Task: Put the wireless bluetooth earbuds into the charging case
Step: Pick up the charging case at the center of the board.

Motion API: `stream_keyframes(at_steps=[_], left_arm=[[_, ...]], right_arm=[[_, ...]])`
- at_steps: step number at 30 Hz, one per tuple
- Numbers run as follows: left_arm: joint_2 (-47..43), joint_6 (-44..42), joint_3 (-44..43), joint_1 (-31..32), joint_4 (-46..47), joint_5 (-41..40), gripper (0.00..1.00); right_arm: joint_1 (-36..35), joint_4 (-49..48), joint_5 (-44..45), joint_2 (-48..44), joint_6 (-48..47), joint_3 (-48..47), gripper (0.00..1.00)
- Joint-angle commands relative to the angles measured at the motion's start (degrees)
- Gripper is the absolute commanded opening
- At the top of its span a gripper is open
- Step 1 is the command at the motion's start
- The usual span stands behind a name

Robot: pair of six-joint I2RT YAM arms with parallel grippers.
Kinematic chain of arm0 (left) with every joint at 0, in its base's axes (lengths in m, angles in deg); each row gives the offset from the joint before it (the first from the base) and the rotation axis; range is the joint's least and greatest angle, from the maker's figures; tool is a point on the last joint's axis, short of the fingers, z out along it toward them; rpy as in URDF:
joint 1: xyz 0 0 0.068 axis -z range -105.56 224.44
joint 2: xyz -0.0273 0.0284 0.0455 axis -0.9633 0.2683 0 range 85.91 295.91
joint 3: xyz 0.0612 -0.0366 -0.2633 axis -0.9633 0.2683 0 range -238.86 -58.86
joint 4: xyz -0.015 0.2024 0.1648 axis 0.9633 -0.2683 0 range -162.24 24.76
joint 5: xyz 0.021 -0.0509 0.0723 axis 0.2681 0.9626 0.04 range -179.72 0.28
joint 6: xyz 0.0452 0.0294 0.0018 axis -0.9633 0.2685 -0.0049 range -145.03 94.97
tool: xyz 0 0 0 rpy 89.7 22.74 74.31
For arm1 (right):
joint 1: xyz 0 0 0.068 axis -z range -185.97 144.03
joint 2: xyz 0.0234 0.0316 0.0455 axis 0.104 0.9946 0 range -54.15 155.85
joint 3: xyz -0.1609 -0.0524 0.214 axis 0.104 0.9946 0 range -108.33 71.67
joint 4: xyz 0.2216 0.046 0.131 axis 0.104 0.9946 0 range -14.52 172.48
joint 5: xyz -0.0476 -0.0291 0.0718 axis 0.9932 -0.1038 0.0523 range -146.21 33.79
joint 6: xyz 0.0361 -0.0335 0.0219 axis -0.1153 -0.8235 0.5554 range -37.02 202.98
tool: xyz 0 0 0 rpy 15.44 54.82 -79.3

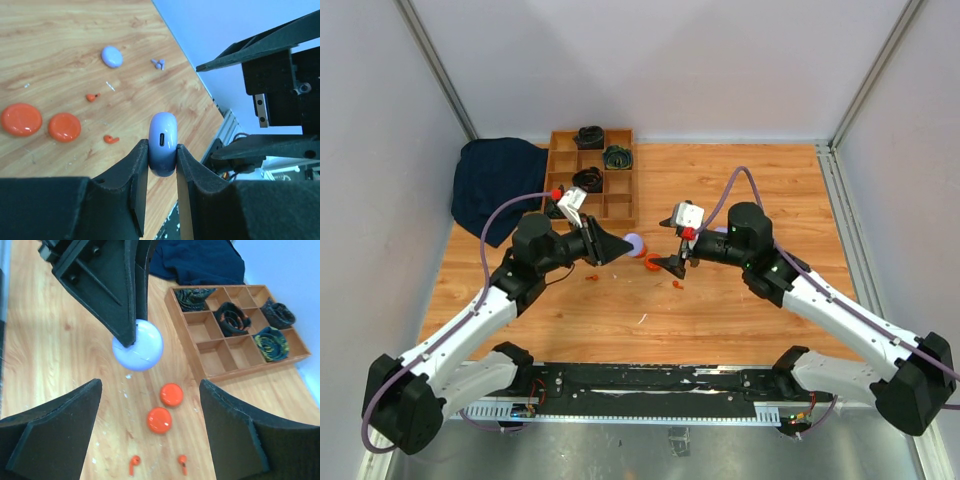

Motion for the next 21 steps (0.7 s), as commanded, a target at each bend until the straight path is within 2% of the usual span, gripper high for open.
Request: stream_keyframes(at_steps=[1,5,11,17,19,21], left_arm=[[-4.18,2.92,2.79,0.29,11.21,-4.33,0.10],[-6.19,5.41,4.62,0.29,14.92,-6.62,0.10],[-6.38,8.98,5.03,0.29,16.45,-6.84,0.10],[-5.78,13.45,7.30,0.29,21.16,-6.61,0.09],[-5.66,14.87,7.23,0.29,21.19,-7.05,0.07],[-5.68,16.79,7.22,0.29,21.15,-7.57,0.05]], right_arm=[[2.55,-11.69,-6.97,-1.11,16.57,3.35,0.79],[2.77,-18.64,-8.00,-0.10,24.64,5.15,0.77],[2.77,-21.30,-6.52,0.00,23.17,7.02,0.76],[2.77,-28.23,-6.40,3.65,31.93,6.89,0.73],[2.74,-30.80,-6.93,4.08,31.82,7.67,0.72],[2.69,-29.45,-6.55,3.75,27.98,7.98,0.72]])
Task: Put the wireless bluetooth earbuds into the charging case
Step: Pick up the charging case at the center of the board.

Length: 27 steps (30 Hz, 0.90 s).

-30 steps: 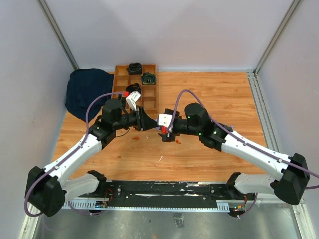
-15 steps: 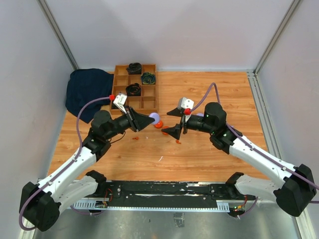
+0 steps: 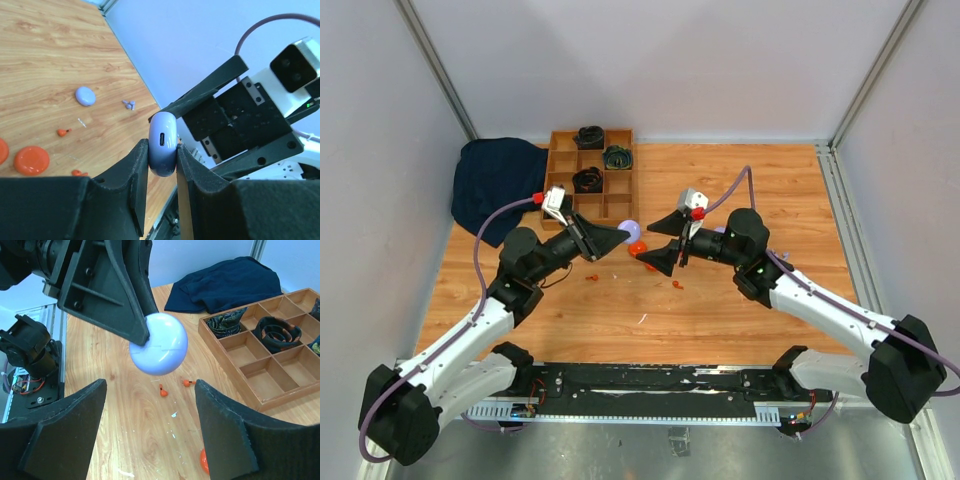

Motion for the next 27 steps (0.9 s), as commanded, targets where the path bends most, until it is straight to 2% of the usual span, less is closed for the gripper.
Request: stream_keyframes(at_steps=[1,6,10,14,18,20,24,27], left_arm=[[-0.03,5.77,0.34,0.25,3.93,-1.72,0.04],[2.57,11.05,-1.43,0.25,-1.08,-0.98,0.02],[4.55,11.59,-3.66,0.25,-6.53,-0.63,0.00],[5.54,11.45,-6.70,0.25,-12.84,-1.57,0.00],[6.67,11.81,-9.87,0.25,-18.76,-1.74,0.00],[7.07,12.45,-10.88,0.25,-20.78,-1.51,0.00],[7.38,16.96,-10.90,0.25,-21.91,-0.24,0.00],[7.27,21.34,-9.32,0.25,-19.50,1.58,0.00]], right_arm=[[0.47,-3.69,-0.06,-0.57,-3.56,1.37,0.73],[-0.82,2.05,2.48,-3.66,-18.38,2.15,0.77],[-3.18,9.01,5.52,-4.68,-29.49,0.76,0.84],[-4.82,13.15,6.77,-4.26,-38.35,-0.40,0.85],[-7.39,7.22,9.58,-4.75,-51.68,3.78,0.86],[-8.48,3.32,12.12,-4.65,-55.16,5.12,0.87],[-9.76,1.86,14.47,-3.21,-61.26,4.60,0.73],[-10.82,-5.33,17.38,-2.35,-61.86,6.68,0.69]])
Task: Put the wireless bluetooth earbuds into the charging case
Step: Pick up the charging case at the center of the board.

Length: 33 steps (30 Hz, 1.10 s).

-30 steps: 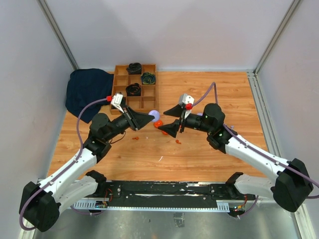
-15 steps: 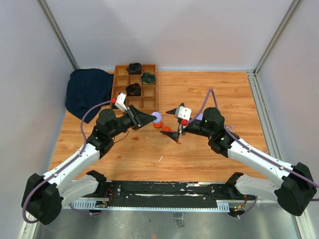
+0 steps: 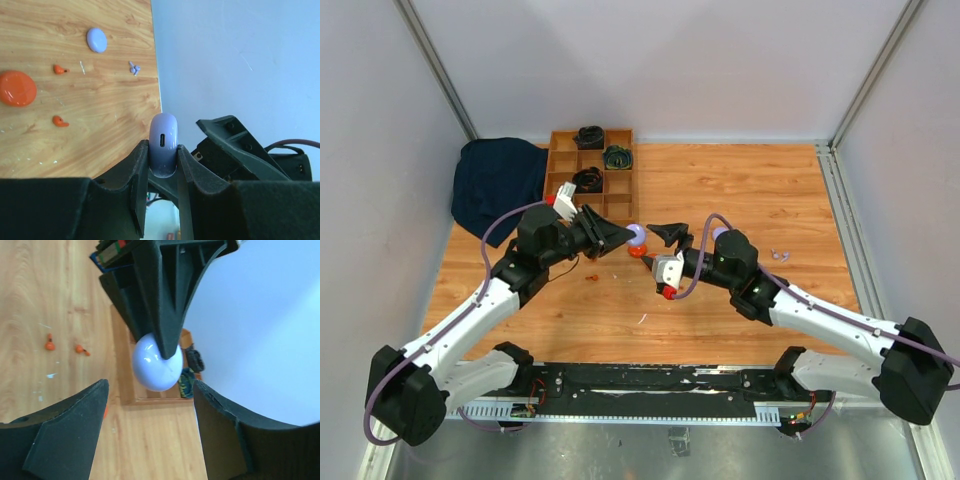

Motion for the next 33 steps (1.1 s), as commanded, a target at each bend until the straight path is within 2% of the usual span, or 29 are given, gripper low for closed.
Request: stream_keyframes(at_steps=[1,11,18,28,33], left_arm=[[0.12,7.59,0.82,0.25,1.16,2.81,0.00],[-0.78,14.66,3.16,0.25,4.34,3.91,0.00],[0.41,19.76,4.33,0.25,6.12,5.94,0.00],[1.15,25.74,7.52,0.25,11.13,7.54,0.01],[1.02,26.93,8.60,0.16,12.72,7.80,0.14]], right_arm=[[-1.96,-13.57,5.36,0.97,-7.40,2.84,0.68],[-3.67,-19.16,6.02,3.40,-11.54,5.63,0.49],[-4.05,-19.87,6.70,4.56,-13.24,6.63,0.43],[-4.27,-20.55,7.22,4.76,-14.24,7.37,0.29],[-4.32,-18.95,7.18,4.29,-13.88,6.93,0.18]])
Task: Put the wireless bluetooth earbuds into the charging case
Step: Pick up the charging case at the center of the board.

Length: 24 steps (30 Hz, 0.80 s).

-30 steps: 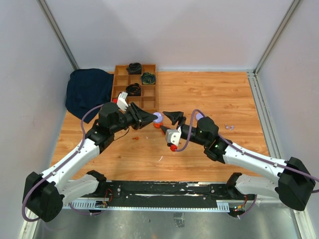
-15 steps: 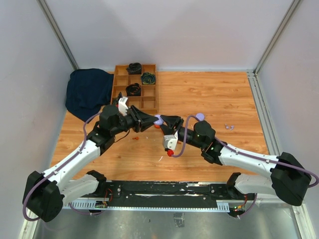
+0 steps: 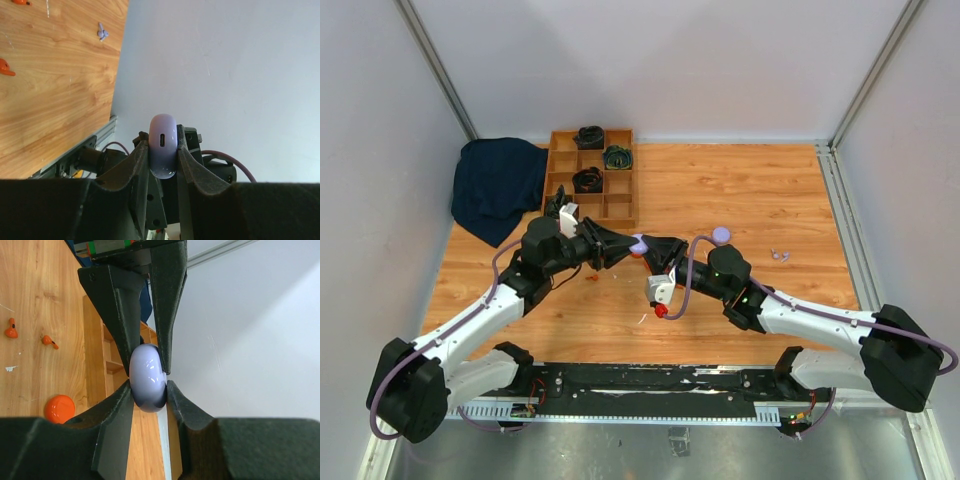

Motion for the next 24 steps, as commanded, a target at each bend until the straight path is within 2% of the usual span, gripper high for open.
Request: stream_keyframes(at_steps=[1,6,9,13,16,20,24], left_arm=[[-0.05,1.49,1.12,0.14,3.46,2.38,0.19],[-0.12,1.46,1.38,0.01,4.31,2.10,0.39],[-0.45,1.13,1.72,-0.21,4.79,1.93,0.58],[-1.97,-0.65,2.23,-0.56,4.71,0.63,0.74],[-3.33,-5.10,1.66,-0.86,2.81,-1.23,0.82],[-6.37,-14.39,0.66,-0.95,-0.66,-6.49,0.88],[-10.82,-25.28,1.39,-0.94,-0.07,-11.28,0.95]], right_arm=[[-1.02,-0.38,0.68,-0.57,-0.24,-0.28,0.16],[-0.97,2.37,1.05,-1.74,1.25,-1.05,0.06],[-0.97,4.61,1.49,-2.62,2.55,-1.78,0.05],[-0.97,8.77,2.40,-3.80,5.16,-3.13,0.04],[-0.89,15.37,3.18,-5.51,7.76,-5.19,0.04],[-0.80,28.64,4.01,-7.31,11.94,-10.79,0.04],[-0.71,39.75,5.01,-8.25,17.70,-16.76,0.05]])
